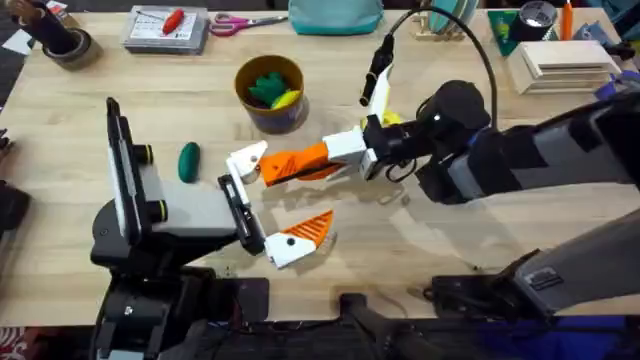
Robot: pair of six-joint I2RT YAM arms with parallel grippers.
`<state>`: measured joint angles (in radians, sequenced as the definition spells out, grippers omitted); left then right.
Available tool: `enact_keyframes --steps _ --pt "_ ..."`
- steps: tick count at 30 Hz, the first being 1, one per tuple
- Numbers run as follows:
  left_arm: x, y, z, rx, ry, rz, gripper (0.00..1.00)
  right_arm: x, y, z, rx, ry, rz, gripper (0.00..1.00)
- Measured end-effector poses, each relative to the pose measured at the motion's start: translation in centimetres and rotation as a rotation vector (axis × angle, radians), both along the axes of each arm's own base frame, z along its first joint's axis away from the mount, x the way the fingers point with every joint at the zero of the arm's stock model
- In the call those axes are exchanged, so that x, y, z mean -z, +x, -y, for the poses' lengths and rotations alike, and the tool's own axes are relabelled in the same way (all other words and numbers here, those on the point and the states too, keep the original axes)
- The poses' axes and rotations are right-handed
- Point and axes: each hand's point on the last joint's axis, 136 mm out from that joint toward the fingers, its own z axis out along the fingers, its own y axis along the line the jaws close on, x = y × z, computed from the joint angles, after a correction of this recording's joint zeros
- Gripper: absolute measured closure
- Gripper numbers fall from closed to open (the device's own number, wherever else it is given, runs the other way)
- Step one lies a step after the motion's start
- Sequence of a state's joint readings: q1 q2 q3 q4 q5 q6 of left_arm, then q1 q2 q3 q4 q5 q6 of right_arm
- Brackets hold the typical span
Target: Pick up the gripper from the table and insert it into the empty holder that is missing its gripper. Then pick up a screw, insert it into the mounting hole, and use the screwdriver to tighten it. Finally, clean up the table by picking up the vegetable and placing it into the bucket.
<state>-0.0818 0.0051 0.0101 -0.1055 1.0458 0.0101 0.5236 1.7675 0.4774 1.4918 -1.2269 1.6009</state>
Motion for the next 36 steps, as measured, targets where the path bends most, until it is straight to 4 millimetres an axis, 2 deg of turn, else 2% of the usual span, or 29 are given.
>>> enact_keyframes --steps 5,17,36 --pt "0.0 0.0 0.0 0.000 0.000 0.000 0.015 -0.1 0.1 -0.3 0.005 0.003 0.002 0.992" --pt "0.0 0.0 0.0 -0.002 0.000 -0.001 0.015 0.0 1.1 -2.9 -0.049 0.012 0.011 0.992" --pt "0.0 0.2 -0.1 -0.010 0.001 0.001 0.015 -0.2 1.3 -2.9 -0.064 0.012 0.013 0.992"
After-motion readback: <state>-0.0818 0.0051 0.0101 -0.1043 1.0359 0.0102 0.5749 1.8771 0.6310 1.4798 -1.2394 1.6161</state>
